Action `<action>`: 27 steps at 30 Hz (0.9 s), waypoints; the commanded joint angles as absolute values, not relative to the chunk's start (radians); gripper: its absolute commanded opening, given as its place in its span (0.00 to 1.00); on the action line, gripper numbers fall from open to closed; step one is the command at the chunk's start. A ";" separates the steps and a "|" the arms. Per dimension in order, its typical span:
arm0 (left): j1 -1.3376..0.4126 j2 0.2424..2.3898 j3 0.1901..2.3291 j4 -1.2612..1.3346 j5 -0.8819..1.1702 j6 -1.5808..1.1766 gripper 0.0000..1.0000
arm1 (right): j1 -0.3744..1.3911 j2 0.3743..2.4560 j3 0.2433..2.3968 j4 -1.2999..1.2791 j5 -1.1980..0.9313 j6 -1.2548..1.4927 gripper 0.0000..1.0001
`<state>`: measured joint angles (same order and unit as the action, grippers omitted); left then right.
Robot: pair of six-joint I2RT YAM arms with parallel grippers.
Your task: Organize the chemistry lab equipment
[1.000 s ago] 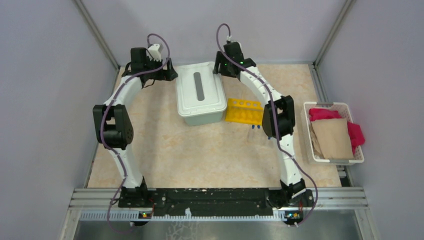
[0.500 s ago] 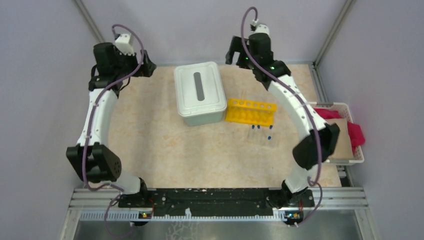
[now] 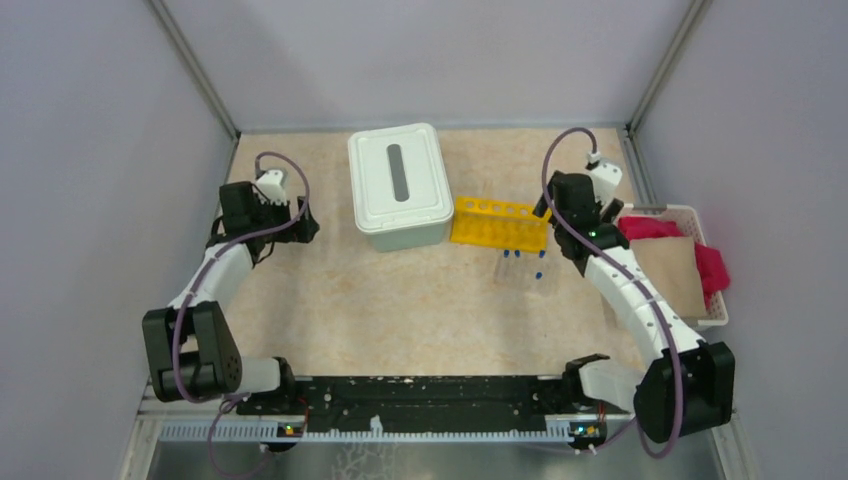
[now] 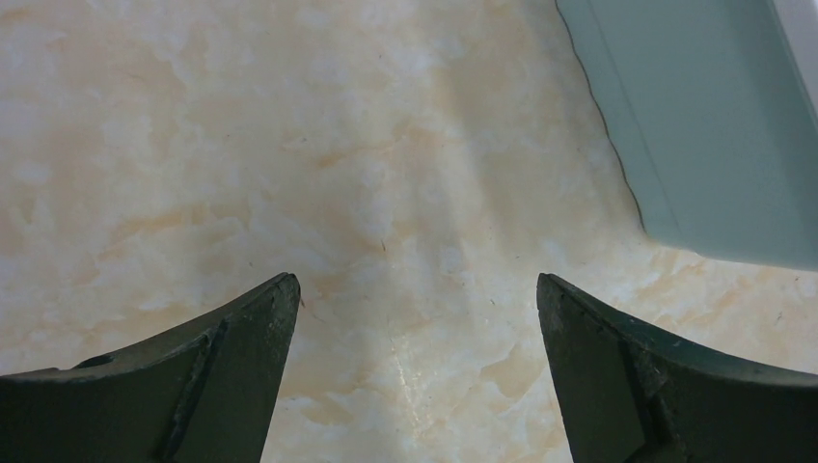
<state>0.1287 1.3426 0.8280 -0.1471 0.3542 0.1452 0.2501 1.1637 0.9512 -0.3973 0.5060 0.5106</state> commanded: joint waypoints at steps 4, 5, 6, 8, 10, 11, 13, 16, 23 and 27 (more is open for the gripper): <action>0.127 1.321 0.665 0.158 0.441 0.148 0.99 | 0.249 1.032 0.725 -0.159 0.804 0.520 0.99; 0.127 1.326 0.639 0.203 0.444 0.139 0.99 | 0.249 1.026 0.689 -0.124 0.813 0.511 0.99; 0.126 1.332 0.614 0.248 0.445 0.134 0.99 | 0.249 1.023 0.663 -0.098 0.823 0.508 0.99; 0.126 1.350 0.573 0.328 0.444 0.116 0.99 | 0.249 1.019 0.608 -0.046 0.834 0.488 0.99; 0.126 1.369 0.545 0.401 0.429 0.091 0.99 | 0.249 1.017 0.543 0.060 0.830 0.421 0.99; 0.127 1.377 0.529 0.444 0.422 0.075 0.99 | 0.249 1.018 0.510 0.125 0.838 0.389 0.99; 0.126 1.394 0.495 0.539 0.412 0.059 0.99 | 0.248 1.031 0.437 0.244 0.869 0.303 0.99; 0.127 1.429 0.428 0.697 0.403 0.020 0.99 | 0.247 1.068 0.381 0.357 0.922 0.234 0.99; 0.125 1.478 0.353 0.958 0.374 -0.009 0.99 | 0.234 1.150 0.208 0.807 0.956 0.174 0.99; 0.125 1.510 0.260 1.168 0.359 -0.009 0.99 | 0.233 1.274 0.231 0.923 0.971 0.154 0.99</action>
<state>0.1287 1.4815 0.3336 0.8841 0.3744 0.0090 0.2436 1.1900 0.1974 0.6567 0.9333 0.1955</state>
